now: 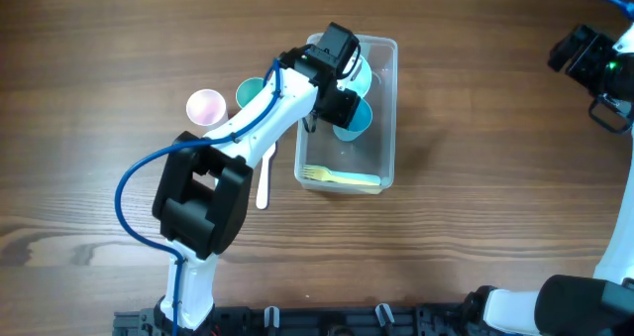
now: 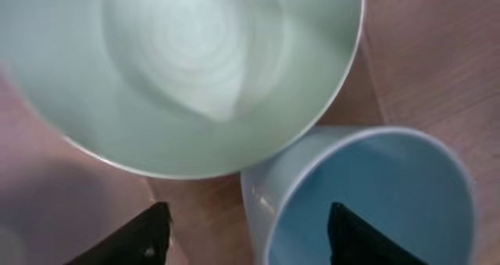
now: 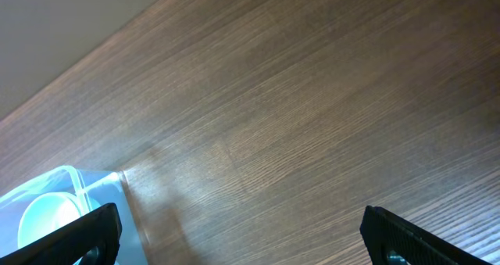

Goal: Pack container
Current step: 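Place the blue cup into the container with the left gripper, then grasp the pink cup with the left gripper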

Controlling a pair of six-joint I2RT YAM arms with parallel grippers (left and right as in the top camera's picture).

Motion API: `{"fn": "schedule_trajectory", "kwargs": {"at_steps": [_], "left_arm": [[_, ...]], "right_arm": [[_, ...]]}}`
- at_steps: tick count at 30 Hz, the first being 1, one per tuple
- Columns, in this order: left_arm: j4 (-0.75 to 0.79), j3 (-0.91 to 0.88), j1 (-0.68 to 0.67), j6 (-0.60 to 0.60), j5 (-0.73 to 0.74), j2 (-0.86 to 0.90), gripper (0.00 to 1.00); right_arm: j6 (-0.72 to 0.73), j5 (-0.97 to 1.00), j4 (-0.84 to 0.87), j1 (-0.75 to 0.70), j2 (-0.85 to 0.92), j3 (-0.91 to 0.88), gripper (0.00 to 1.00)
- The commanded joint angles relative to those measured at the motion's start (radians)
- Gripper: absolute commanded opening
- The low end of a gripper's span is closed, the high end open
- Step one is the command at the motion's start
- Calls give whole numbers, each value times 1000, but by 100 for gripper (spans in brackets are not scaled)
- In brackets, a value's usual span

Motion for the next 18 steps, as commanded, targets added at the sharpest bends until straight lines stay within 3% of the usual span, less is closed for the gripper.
{"fn": "schedule_trajectory", "kwargs": {"at_steps": [1,6,10,15,18], "left_arm": [[-45,123,-1,-21,-2,-16,78],[-97,201,-1,-71,-3,-67,82],[-192,201,47,-157,-103,-127,82],[-387,201,254,-251,-92,-167,84],[-458,183,360,-254,-74,-153,78]], "right_arm": [[15,-4,0,0,10,1,100],[15,-4,0,0,10,1,100],[15,-4,0,0,10,1,100],[15,-4,0,0,10,2,100],[15,-4,0,0,10,1,100]]}}
